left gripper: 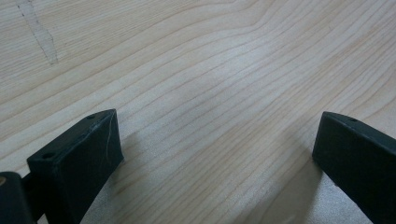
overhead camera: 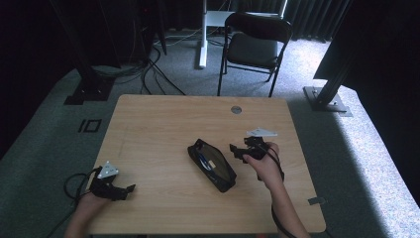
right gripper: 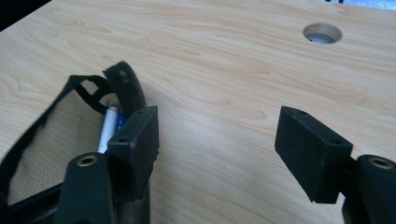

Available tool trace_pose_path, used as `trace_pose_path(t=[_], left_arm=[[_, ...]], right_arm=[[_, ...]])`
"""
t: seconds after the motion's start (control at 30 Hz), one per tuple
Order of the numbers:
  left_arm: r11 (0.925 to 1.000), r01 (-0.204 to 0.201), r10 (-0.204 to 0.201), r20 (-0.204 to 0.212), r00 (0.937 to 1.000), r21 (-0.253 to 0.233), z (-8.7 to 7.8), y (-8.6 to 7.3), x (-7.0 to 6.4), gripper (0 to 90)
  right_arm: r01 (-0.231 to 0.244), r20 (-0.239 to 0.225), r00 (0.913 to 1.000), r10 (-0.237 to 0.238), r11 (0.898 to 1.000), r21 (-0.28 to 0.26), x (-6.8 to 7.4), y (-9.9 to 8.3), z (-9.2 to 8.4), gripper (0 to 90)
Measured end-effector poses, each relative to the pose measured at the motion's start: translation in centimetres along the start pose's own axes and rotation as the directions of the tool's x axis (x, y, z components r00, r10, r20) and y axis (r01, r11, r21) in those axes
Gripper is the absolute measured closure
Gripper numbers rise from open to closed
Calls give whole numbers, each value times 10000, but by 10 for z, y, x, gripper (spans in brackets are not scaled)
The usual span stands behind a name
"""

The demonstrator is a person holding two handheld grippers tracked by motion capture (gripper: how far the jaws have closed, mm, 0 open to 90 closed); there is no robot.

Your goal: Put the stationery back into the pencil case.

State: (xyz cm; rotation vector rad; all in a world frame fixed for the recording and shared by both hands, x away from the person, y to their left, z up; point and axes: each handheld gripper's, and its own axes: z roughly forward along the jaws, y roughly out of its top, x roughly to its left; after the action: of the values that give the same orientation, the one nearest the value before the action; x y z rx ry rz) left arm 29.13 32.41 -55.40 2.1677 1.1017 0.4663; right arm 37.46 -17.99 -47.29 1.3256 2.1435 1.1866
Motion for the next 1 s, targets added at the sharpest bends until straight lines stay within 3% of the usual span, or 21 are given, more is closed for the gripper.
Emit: trace_pose_path(t=[0.57,1.0], left_arm=[[10000,-6,6,2,10000,0,0,0,0,16],[10000,-6,6,2,10000,-2,0,0,0,16]], right_arm=[[-750,1010,9921,738,9972,80,-38,-42,-8,261],[-1208,1947,9743,1135,9923,261,-62,-72,-16,192]])
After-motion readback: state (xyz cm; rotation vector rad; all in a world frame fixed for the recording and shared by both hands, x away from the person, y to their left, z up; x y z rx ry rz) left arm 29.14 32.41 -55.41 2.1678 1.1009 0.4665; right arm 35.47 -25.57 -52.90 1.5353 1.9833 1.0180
